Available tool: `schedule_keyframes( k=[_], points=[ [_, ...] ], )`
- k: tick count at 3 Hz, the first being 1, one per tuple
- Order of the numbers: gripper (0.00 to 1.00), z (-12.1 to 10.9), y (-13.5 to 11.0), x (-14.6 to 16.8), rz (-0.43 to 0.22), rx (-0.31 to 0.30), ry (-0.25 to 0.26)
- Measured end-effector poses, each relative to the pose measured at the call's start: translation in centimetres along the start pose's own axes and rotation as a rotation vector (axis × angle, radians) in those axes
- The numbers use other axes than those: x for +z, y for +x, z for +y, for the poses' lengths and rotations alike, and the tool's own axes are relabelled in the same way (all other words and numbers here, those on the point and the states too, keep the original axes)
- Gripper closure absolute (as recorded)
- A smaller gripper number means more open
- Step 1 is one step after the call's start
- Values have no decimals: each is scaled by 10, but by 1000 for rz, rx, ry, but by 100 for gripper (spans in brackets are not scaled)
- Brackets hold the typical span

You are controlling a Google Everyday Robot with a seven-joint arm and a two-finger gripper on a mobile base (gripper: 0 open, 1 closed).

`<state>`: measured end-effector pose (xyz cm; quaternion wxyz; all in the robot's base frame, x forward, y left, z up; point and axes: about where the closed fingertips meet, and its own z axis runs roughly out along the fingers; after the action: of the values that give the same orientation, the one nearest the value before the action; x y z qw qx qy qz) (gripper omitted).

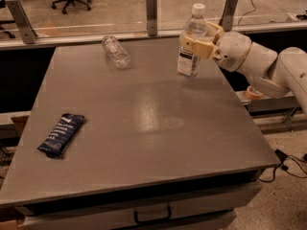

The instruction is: Place blue plastic bottle upright

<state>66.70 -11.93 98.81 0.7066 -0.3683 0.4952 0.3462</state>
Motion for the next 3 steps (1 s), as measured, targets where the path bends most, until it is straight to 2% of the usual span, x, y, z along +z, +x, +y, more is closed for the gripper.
schedule_keyframes(
  k=[1,3],
  points=[
    [82,-2,9,-4,-19,11,-40],
    [36,1,27,-15,5,28,-123]
  ],
)
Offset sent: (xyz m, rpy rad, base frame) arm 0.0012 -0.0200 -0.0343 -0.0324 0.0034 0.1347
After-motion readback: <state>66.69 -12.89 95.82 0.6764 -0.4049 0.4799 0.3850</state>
